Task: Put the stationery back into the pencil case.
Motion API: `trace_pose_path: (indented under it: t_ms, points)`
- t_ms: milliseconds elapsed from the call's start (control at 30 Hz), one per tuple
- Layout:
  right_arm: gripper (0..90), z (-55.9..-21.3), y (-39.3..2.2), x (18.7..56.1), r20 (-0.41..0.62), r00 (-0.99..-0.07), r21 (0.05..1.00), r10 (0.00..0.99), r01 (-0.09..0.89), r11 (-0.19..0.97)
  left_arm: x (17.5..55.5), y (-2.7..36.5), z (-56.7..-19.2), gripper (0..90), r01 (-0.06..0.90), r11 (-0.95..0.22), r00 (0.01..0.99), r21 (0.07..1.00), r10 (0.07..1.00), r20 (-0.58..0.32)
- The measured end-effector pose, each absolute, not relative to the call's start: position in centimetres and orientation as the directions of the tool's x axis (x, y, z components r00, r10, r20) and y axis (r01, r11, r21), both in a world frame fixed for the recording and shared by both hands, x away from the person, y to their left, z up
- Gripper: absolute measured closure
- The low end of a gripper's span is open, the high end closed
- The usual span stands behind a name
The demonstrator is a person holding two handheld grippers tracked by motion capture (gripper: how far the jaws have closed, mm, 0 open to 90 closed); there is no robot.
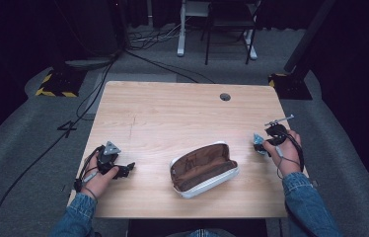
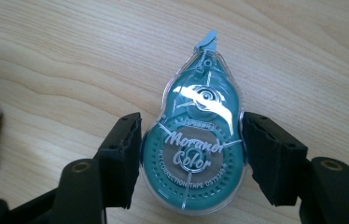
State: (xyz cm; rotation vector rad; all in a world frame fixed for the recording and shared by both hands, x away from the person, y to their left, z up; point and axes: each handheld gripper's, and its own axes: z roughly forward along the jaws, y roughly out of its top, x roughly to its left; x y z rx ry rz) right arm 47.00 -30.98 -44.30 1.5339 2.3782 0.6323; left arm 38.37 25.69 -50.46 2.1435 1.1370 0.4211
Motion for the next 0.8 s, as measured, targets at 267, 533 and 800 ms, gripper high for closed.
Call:
trace_pose_path:
  t_ms: [267, 533, 800]
  points:
    - [40.1, -42.5, -30.8, 46.1, 0.04, -0.428, 0.498, 0.903, 0.792, 0.353, 38.4, 25.7, -50.5, 12.5, 0.606, -0.4, 0.569, 0.687, 0.822, -0.024]
    - [40.1, -40.6, -29.7, 44.3, 0.05, -0.474, 0.525, 0.879, 0.761, 0.381, 38.4, 25.7, -50.5, 12.5, 0.606, -0.401, 0.57, 0.687, 0.821, -0.024]
    - [40.0, -38.8, -27.8, 42.6, 0.057, -0.543, 0.532, 0.838, 0.727, 0.435, 38.4, 25.7, -50.5, 12.5, 0.607, -0.401, 0.57, 0.686, 0.821, -0.024]
